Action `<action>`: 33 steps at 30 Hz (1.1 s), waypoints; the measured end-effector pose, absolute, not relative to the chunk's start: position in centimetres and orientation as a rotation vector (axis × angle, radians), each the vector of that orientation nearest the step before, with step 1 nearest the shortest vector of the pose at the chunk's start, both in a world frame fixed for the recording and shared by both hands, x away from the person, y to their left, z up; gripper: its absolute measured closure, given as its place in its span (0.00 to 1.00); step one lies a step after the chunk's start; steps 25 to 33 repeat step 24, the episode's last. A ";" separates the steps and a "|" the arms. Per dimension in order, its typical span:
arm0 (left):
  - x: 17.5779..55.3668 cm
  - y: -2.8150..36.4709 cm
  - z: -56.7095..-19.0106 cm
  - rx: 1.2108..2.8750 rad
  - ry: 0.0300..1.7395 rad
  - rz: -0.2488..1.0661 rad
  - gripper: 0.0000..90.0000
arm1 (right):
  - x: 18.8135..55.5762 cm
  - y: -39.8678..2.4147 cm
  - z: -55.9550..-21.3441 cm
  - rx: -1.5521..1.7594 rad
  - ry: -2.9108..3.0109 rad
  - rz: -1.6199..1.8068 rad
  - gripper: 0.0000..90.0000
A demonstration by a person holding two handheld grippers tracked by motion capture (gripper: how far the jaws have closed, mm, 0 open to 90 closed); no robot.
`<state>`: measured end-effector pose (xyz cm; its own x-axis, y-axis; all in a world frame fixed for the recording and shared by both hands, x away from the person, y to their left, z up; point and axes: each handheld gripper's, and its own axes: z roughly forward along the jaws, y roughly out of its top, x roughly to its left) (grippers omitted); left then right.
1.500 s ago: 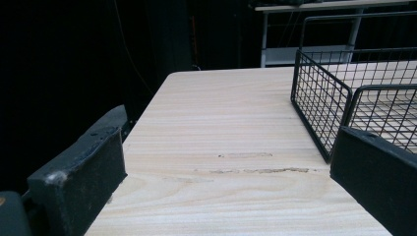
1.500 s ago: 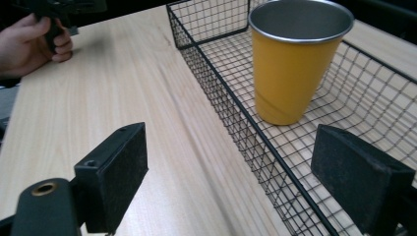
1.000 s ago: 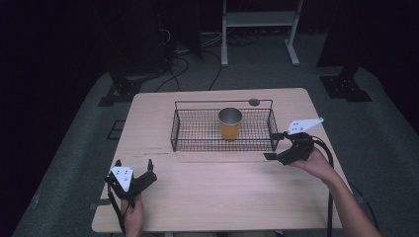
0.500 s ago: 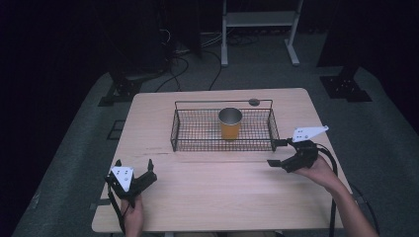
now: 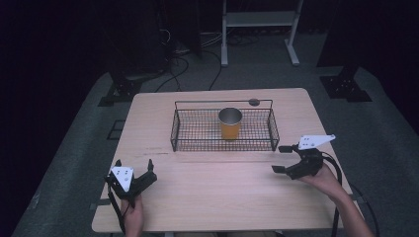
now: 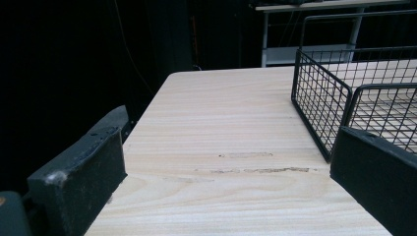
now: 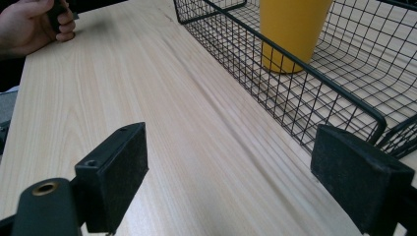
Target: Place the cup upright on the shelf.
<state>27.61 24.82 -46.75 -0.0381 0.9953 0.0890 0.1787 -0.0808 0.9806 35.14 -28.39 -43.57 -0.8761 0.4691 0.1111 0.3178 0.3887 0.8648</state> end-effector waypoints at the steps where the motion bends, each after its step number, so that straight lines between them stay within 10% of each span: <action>1: 27.6 24.8 -46.8 1.383 1.333 1.217 0.00 | 35.0 -28.5 -43.7 0.715 2.485 1.497 0.15; 33: 27.7 24.8 -46.7 1.386 1.342 1.221 0.00 | 28.9 -29.9 -47.7 0.852 2.148 1.758 0.14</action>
